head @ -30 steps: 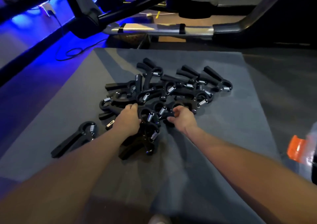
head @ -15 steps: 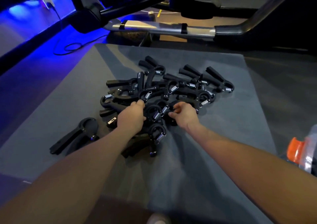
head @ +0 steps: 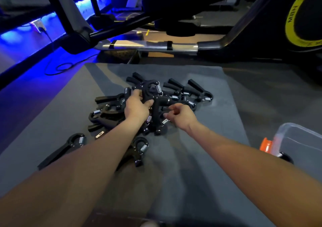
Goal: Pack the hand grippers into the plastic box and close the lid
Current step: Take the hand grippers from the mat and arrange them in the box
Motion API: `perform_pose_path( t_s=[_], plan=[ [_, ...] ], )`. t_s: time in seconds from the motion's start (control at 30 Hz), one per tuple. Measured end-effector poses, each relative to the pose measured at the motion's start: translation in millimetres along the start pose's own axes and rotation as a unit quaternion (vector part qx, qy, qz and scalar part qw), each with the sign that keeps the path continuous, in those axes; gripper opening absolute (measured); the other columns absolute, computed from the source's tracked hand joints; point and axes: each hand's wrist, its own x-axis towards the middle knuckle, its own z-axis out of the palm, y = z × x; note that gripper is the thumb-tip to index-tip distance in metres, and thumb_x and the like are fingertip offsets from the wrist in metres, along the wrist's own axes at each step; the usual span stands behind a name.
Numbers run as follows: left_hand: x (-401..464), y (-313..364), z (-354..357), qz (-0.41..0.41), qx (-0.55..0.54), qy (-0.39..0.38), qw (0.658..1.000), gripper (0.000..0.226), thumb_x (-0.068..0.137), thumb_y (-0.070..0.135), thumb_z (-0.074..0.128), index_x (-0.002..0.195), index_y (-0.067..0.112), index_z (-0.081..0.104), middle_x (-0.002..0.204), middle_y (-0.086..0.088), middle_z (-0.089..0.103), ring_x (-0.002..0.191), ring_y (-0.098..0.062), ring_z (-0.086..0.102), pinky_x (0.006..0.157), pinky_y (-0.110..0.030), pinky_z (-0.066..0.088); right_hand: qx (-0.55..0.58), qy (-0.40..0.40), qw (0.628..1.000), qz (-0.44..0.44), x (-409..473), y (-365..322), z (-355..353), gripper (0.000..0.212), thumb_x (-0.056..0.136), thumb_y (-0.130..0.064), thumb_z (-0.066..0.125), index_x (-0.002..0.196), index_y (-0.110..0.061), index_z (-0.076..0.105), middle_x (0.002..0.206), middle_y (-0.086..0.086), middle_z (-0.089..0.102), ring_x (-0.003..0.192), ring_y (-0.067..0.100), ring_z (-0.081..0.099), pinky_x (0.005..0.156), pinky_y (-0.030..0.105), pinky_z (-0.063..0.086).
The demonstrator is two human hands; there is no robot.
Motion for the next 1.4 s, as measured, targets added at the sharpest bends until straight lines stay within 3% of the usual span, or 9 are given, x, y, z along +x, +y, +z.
perform_pose_path(
  t_s=[0.17,0.23,0.5,0.7,0.87,1.03,1.23,1.33,1.4],
  plan=[
    [-25.3,44.4,59.5,-0.033,-0.122,-0.071,0.99,0.033,0.081,0.014,0.07,0.11,0.006,0.058,0.107,-0.013,0.067,0.098,-0.027,0.064,0.089,-0.035,0.05,-0.014,0.005,1.0,-0.014,-23.1,4.5,-54.1,0.016,0.081,-0.012,0.072,0.081,-0.013,0.056,0.063,-0.005,0.046,0.056,0.009,0.042,0.052,0.015,0.036],
    [-39.1,64.0,83.2,-0.032,-0.147,-0.103,0.983,0.035,0.081,0.012,0.07,0.112,0.003,0.058,0.108,-0.014,0.067,0.096,-0.026,0.064,0.088,-0.034,0.05,-0.005,0.024,1.0,-0.014,-32.6,11.5,-81.4,0.012,0.083,-0.01,0.069,0.092,-0.012,0.061,0.074,-0.002,0.056,0.068,0.012,0.049,0.052,0.013,0.039],
    [-91.5,112.3,166.3,-0.015,-0.125,-0.21,0.97,0.029,0.08,0.015,0.072,0.105,0.004,0.063,0.109,-0.015,0.068,0.094,-0.023,0.063,0.094,-0.036,0.05,0.08,0.052,0.994,0.051,-80.5,67.5,-178.7,0.022,0.09,-0.004,0.058,0.069,-0.012,0.056,0.078,0.01,0.061,0.085,0.025,0.059,0.089,0.043,0.051],
    [-143.4,147.3,220.7,0.061,0.009,-0.284,0.957,0.031,0.081,0.027,0.07,0.098,0.002,0.065,0.106,-0.019,0.069,0.102,-0.032,0.064,0.087,-0.037,0.049,0.096,0.145,0.98,0.093,-114.1,108.1,-226.1,0.005,0.09,-0.004,0.058,0.087,-0.001,0.061,0.08,0.015,0.06,0.073,0.025,0.059,0.07,0.036,0.053],
    [-180.1,161.5,257.6,-0.031,-0.118,-0.388,0.914,0.048,0.072,0.034,0.078,0.107,0.002,0.065,0.106,-0.017,0.07,0.1,-0.029,0.067,0.093,-0.042,0.053,0.014,0.155,0.987,0.051,-138.0,120.0,-261.7,0.01,0.09,-0.003,0.056,0.083,-0.005,0.062,0.069,0.005,0.059,0.062,0.015,0.055,0.059,0.024,0.045],
    [-187.9,174.1,275.0,-0.153,-0.298,-0.401,0.853,0.012,0.087,0.01,0.063,0.079,0.004,0.057,0.074,-0.009,0.061,0.043,-0.008,0.064,0.047,-0.02,0.055,0.072,0.086,0.994,0.018,-152.3,124.2,-283.6,0.017,0.095,0.001,0.046,0.104,0.002,0.061,0.066,0.006,0.052,0.048,0.001,0.048,0.052,0.013,0.041],
    [-196.5,177.3,288.0,-0.132,-0.293,-0.473,0.82,0.014,0.09,0.005,0.057,0.076,0.009,0.059,0.049,0.004,0.068,0.044,-0.004,0.065,0.049,-0.018,0.056,0.045,0.28,0.956,0.078,-147.3,150.6,-307.0,0.006,0.085,-0.003,0.064,0.09,-0.004,0.061,0.074,0.004,0.057,0.07,0.017,0.051,0.073,0.027,0.046],
    [-202.1,172.6,296.2,-0.134,-0.257,-0.471,0.833,0.018,0.09,0.008,0.059,0.072,0.007,0.056,0.042,0.003,0.063,0.035,-0.004,0.059,0.04,-0.015,0.051,-0.003,0.21,0.965,0.157,-147.7,168.7,-312.3,0.019,0.082,-0.01,0.069,0.093,0.004,0.064,0.079,0.008,0.057,0.069,0.017,0.054,0.077,0.02,0.052],
    [-205.7,170.9,300.1,-0.136,-0.233,-0.484,0.833,0.016,0.089,0.011,0.06,0.074,0.005,0.058,0.052,-0.001,0.065,0.037,-0.004,0.059,0.042,-0.016,0.052,0.021,0.194,0.963,0.185,-148.7,177.8,-311.5,0.011,0.079,-0.011,0.071,0.078,-0.002,0.064,0.072,0.009,0.056,0.072,0.022,0.057,0.088,0.041,0.056]
  ],
)
